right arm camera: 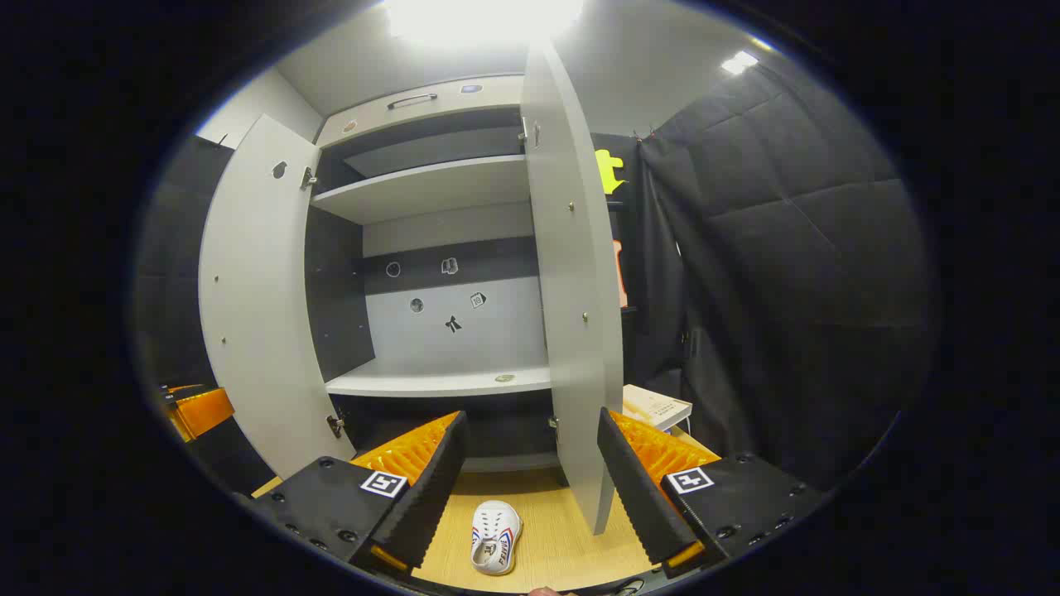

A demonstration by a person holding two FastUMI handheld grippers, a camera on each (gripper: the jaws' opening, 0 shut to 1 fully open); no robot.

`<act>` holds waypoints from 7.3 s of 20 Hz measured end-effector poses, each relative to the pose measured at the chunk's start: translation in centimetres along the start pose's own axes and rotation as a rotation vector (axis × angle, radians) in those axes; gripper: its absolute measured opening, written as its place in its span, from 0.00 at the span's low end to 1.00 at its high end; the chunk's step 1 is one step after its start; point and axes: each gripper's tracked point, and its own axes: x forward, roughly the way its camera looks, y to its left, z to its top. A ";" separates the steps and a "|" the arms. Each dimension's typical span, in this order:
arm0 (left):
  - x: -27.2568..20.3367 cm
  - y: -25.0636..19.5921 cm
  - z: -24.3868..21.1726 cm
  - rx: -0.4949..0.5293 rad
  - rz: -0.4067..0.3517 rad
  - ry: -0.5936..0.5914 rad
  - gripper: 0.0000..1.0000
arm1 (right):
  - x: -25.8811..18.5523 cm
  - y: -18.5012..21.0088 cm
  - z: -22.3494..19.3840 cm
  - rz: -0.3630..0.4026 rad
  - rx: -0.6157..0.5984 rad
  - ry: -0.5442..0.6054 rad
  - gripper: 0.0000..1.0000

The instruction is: Grab one shoe with the right hand and put it into the shoe cabinet, grab the other shoe with the left hand and put it into the shoe cabinet; then close the right door with the right hand and the left door with the left hand.

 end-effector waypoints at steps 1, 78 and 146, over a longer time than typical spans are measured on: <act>0.0 0.5 -0.1 0.005 0.004 0.005 0.95 | 0.0 0.4 -0.2 0.008 -0.004 0.004 0.98; -7.3 4.4 -8.3 0.025 0.125 0.160 0.95 | 8.7 7.3 -28.6 0.192 -0.256 0.757 0.02; 9.9 0.3 -20.8 0.090 -0.047 0.443 0.95 | 19.2 8.7 -3.8 0.221 -0.085 0.173 0.98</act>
